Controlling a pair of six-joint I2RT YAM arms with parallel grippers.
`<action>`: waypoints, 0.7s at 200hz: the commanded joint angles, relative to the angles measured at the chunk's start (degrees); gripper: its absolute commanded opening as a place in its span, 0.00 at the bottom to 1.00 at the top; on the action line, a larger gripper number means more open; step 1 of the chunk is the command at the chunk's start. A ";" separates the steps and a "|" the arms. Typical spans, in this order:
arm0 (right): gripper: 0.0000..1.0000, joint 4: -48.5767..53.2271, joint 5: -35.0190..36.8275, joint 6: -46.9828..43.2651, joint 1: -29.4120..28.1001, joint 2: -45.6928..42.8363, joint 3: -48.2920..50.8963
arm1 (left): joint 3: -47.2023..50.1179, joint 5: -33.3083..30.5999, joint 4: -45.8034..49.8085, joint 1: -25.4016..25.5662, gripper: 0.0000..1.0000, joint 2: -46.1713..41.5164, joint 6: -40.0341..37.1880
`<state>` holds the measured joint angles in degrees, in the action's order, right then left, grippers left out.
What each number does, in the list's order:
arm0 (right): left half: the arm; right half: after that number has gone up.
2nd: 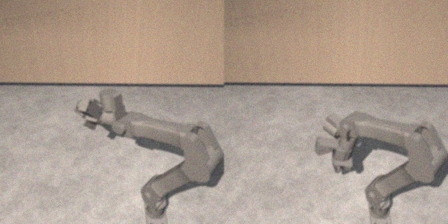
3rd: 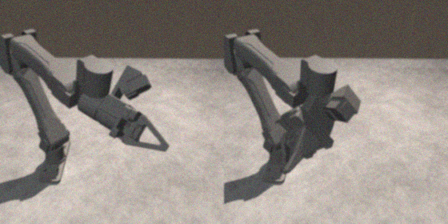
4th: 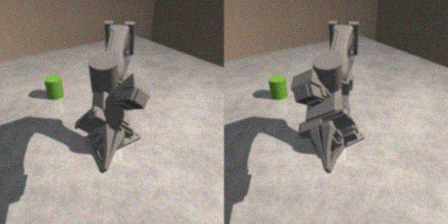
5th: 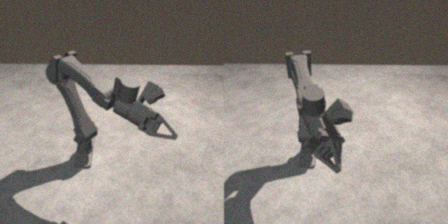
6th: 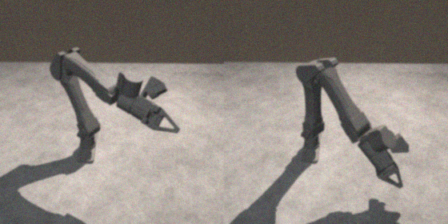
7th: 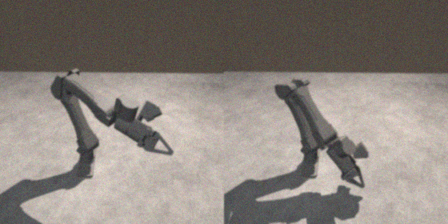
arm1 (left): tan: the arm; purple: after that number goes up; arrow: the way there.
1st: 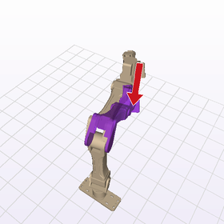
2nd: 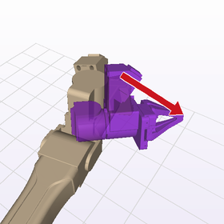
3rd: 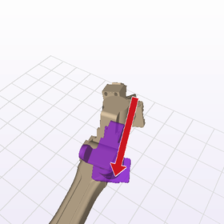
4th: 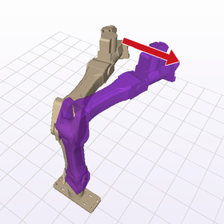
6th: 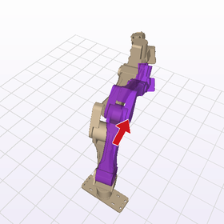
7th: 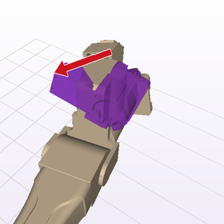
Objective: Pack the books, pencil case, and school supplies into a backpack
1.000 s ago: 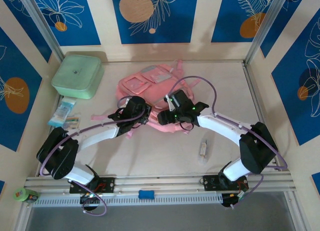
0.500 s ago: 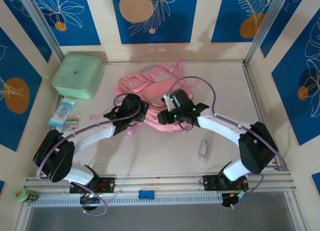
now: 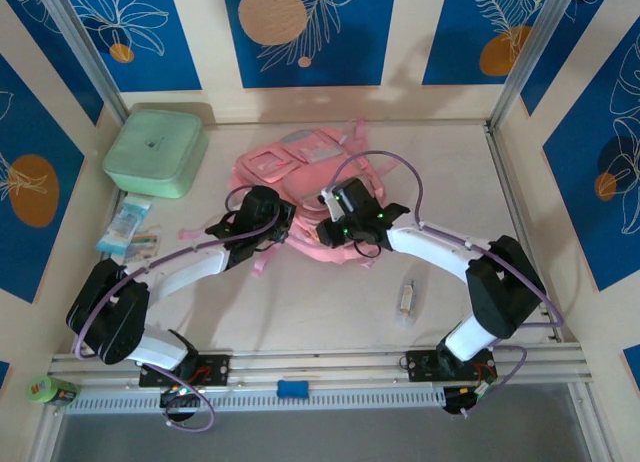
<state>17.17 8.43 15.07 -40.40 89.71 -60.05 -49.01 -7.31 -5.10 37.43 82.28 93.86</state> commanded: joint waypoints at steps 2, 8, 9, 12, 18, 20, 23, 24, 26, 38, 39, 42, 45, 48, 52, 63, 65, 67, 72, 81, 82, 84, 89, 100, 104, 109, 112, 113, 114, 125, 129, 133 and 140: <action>0.14 0.62 6.19 1.62 -0.83 -1.46 -0.68 | -0.46 -0.88 -1.28 -1.16 0.00 -3.01 -2.23; 0.12 1.20 6.91 2.40 -1.14 -2.08 -0.15 | -0.39 -0.59 -0.59 -1.58 0.00 -3.32 -2.87; 0.12 1.33 7.02 2.45 -1.15 -2.17 -0.07 | -0.39 -0.51 -0.51 -1.66 0.00 -3.38 -2.97; 0.11 1.63 7.14 2.69 -1.20 -2.43 0.18 | -0.28 -0.25 -0.30 -1.89 0.00 -3.53 -3.17; 0.10 2.33 7.36 3.01 -1.34 -2.96 0.63 | -0.12 0.30 0.08 -2.53 0.00 -3.79 -3.58; 0.09 2.63 7.61 3.16 -1.34 -3.03 0.81 | -0.05 0.48 0.27 -2.76 0.00 -3.92 -3.73; 0.09 3.07 7.97 3.49 -1.27 -3.31 1.08 | 0.11 0.72 0.42 -3.06 0.00 -4.15 -4.03; 0.09 3.23 8.21 3.70 -1.26 -3.40 1.17 | 0.17 0.77 0.48 -3.15 0.00 -4.28 -4.04; 0.08 3.58 8.46 3.93 -1.19 -3.60 1.34 | 0.26 0.97 0.59 -3.22 0.00 -4.36 -4.22; 0.03 4.66 7.38 5.68 0.17 -4.97 2.73 | 0.66 2.39 1.29 -4.77 0.00 -5.07 -5.63; 0.03 4.77 7.17 5.76 0.34 -5.11 2.87 | 0.62 2.61 1.44 -4.93 0.00 -5.14 -5.76; 0.02 4.87 6.67 6.08 0.79 -5.42 3.21 | 0.64 3.10 1.76 -5.40 0.00 -5.21 -6.06; 0.01 5.03 6.41 6.33 1.03 -5.81 3.53 | 0.64 3.69 1.96 -5.87 0.00 -5.36 -6.51; 0.00 5.25 6.35 6.51 1.14 -6.07 3.76 | 0.60 4.41 2.02 -6.25 0.00 -5.37 -7.02; 0.00 5.47 6.33 6.36 1.20 -6.36 4.02 | 0.51 5.43 2.14 -6.93 0.00 -5.34 -7.59; 0.00 5.97 6.74 5.01 0.68 -6.75 4.54 | 0.48 7.48 3.20 -8.55 0.00 -5.54 -8.40; 0.00 6.08 7.16 4.76 0.57 -6.74 4.58 | 0.49 7.73 3.22 -8.70 0.00 -5.61 -8.60; 0.00 6.18 7.64 4.65 0.43 -6.74 4.66 | 0.61 7.88 3.25 -8.82 0.00 -5.74 -8.81; 0.00 6.50 8.72 4.38 0.14 -6.82 4.72 | 0.79 8.43 3.27 -9.47 0.00 -6.02 -9.21; 0.00 6.90 8.52 3.71 0.24 -6.91 4.70 | 1.04 9.01 3.69 -10.30 0.00 -6.49 -9.72; 0.00 6.95 8.31 3.63 0.24 -6.91 4.69 | 1.03 9.08 3.65 -10.37 0.00 -6.55 -9.87; 0.00 7.08 8.00 3.36 0.28 -6.98 4.68 | 1.03 9.25 3.69 -10.52 0.00 -6.61 -10.11; 0.00 7.37 7.39 3.06 0.32 -7.14 4.68 | 0.96 9.74 3.80 -10.93 0.00 -6.77 -10.74; 0.00 8.06 6.80 2.77 0.20 -7.72 4.51 | 0.46 10.50 5.24 -11.79 0.00 -6.79 -11.96; 0.00 8.31 6.68 2.85 0.14 -7.86 4.51 | 0.33 10.68 5.51 -12.04 0.00 -6.82 -12.36; 0.00 8.68 5.95 2.65 -0.21 -8.17 4.51 | 0.26 11.01 5.69 -12.26 0.00 -6.77 -12.75; 0.00 8.83 5.29 2.47 -0.49 -8.21 4.44 | 0.23 11.29 5.67 -12.43 0.00 -6.67 -12.86; 0.00 8.84 5.02 2.40 -0.61 -8.22 4.43 | 0.19 11.41 5.65 -12.49 0.00 -6.64 -12.89; 0.00 8.89 4.80 2.32 -0.71 -8.27 4.42 | 0.17 11.51 5.64 -12.53 0.00 -6.62 -12.86; 0.00 9.25 2.26 2.17 -2.36 -7.84 3.93 | -0.10 12.47 4.84 -12.62 0.00 -6.22 -13.30; 0.00 9.61 1.91 2.63 -3.12 -7.39 3.43 | -0.28 12.64 4.82 -12.57 0.00 -6.01 -13.36; 0.00 10.33 1.97 3.13 -3.90 -6.89 2.70 | -0.42 12.67 5.05 -12.33 0.00 -5.81 -13.36; 0.00 11.67 3.21 4.35 -5.26 -5.82 0.83 | -0.48 12.47 4.97 -11.83 0.00 -5.58 -13.02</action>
<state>16.73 9.02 17.41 -43.42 83.46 -57.41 -48.18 10.44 -0.36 28.75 78.52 83.64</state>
